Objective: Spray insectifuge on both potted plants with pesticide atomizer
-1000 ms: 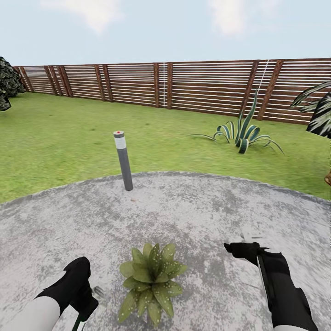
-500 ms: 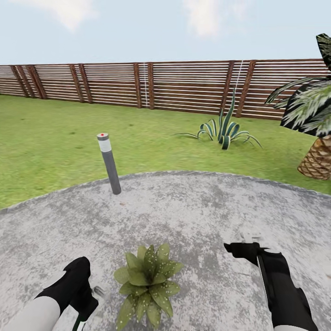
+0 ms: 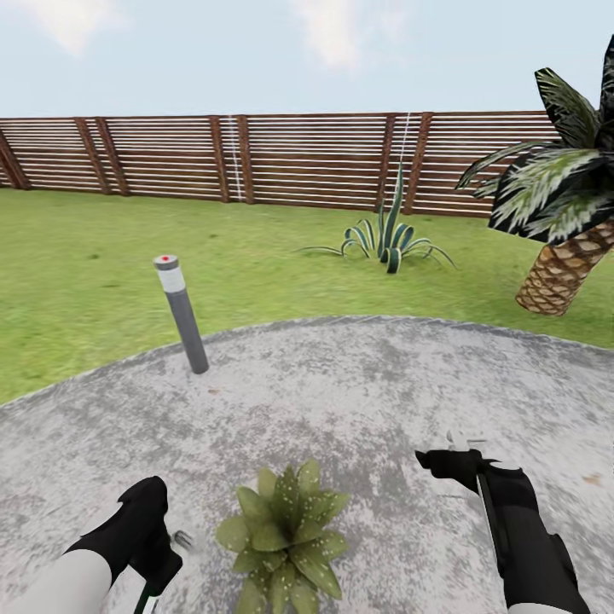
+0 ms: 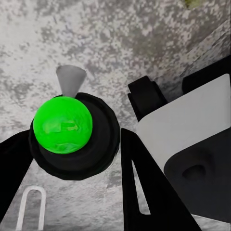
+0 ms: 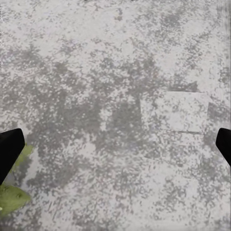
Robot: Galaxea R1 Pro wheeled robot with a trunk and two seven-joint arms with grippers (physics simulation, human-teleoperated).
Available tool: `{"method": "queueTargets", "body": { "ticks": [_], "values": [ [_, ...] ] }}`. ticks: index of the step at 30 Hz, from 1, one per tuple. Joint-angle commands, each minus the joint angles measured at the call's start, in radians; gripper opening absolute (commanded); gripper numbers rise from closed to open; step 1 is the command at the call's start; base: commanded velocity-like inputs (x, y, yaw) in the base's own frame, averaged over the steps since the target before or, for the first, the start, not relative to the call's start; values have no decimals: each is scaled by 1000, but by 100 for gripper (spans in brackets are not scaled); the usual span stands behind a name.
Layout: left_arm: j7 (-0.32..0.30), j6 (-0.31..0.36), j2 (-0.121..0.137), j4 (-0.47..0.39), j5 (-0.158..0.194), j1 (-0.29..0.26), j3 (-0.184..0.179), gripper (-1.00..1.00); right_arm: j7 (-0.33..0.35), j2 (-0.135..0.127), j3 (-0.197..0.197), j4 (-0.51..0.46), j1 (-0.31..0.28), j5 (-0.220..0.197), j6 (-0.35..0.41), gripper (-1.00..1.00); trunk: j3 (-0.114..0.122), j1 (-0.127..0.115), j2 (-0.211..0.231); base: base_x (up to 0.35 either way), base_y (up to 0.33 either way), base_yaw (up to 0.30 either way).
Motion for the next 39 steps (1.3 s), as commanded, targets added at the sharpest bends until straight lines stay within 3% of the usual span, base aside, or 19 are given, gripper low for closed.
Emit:
{"method": "queueTargets", "body": {
  "ticks": [1, 16, 28, 39],
  "values": [
    [-10, 5, 1, -2, -8, 0, -4, -100, 10, 1, -3, -2, -1, 10, 3, 100, -1, 0, 0, 138, 252, -46],
    [-10, 5, 1, -2, -8, 0, -5, -100, 10, 1, -3, -2, -1, 10, 3, 100, -1, 0, 0, 32, 44, -8],
    [-11, 5, 1, -2, -8, 0, -5, -100, 10, 1, -3, -2, -1, 10, 3, 100, -1, 0, 0, 0, 73, -190],
    [-13, 4, -1, -2, -8, -1, -19, -100, 10, 1, -1, -1, -1, 10, 3, 100, -1, 0, 0, -49, 22, -18]
  ]
}}
